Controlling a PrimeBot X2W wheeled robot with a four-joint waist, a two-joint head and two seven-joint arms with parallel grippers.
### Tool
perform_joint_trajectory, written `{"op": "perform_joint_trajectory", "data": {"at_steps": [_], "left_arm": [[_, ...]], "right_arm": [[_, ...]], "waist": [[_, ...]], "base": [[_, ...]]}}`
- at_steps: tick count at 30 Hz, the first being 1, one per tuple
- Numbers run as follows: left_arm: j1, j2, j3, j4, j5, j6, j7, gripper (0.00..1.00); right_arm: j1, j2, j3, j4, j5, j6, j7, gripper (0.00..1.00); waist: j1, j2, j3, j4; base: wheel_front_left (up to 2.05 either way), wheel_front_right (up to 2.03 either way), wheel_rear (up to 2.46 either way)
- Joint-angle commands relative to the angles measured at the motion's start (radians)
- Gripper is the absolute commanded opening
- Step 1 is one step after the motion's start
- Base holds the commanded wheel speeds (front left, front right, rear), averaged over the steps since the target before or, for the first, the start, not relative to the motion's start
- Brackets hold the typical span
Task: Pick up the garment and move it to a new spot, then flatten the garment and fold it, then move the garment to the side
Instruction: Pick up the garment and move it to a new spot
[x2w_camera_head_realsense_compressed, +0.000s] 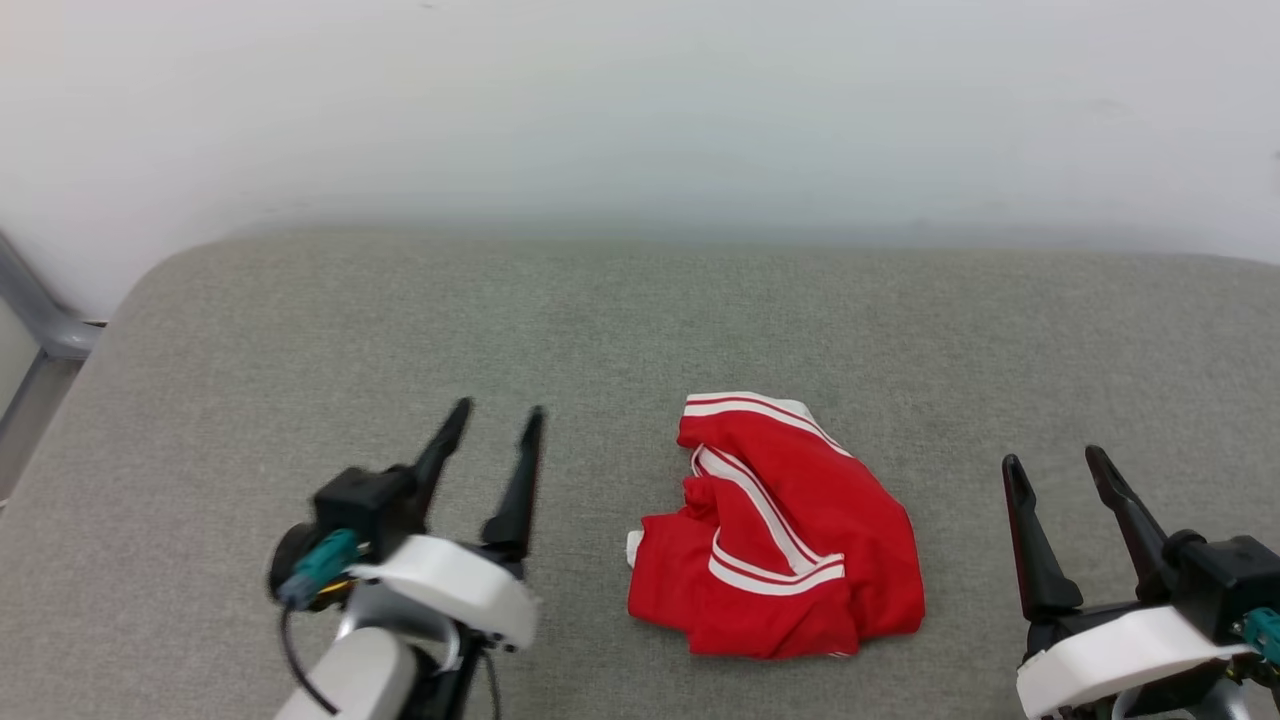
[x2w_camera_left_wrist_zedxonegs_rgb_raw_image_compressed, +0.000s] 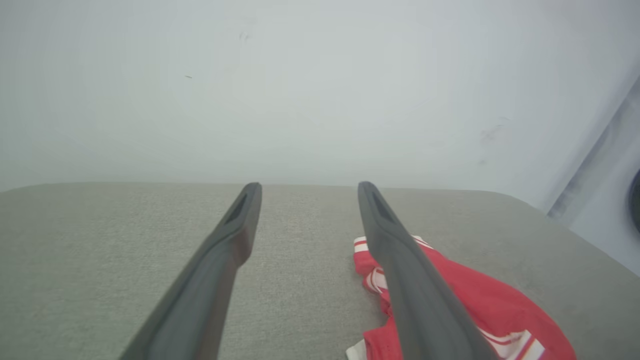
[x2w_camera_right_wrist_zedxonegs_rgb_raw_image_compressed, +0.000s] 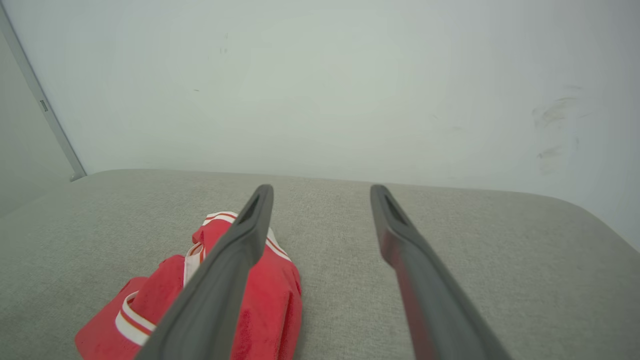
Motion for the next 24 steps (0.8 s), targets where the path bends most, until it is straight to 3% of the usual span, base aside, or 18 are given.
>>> {"op": "perform_joint_trajectory", "data": {"at_steps": [1,10,24], "left_arm": [[0.029,0.017,0.028,-0.011,-0.001,0.012,-0.006,1.0],[0.173,0.098,0.17,-0.125,0.02,0.058,-0.012,1.0],[0.246,0.12,0.166,-0.175,0.034,0.072,-0.009,1.0]], "right_arm": [[0.018,0.001,0.0,-0.01,0.0,-0.001,0.002,1.0],[0.065,0.001,-0.029,-0.028,0.012,-0.001,0.021,1.0],[0.099,0.001,-0.06,-0.06,0.019,-0.001,0.035,1.0]], "waist": [[0.0,-0.0001,-0.013,0.012],[0.0,-0.0001,-0.03,0.015],[0.0,-0.0001,-0.04,0.004]], "base": [[0.0,0.0,0.0],[0.0,0.0,0.0],[0.0,0.0,0.0]]}}
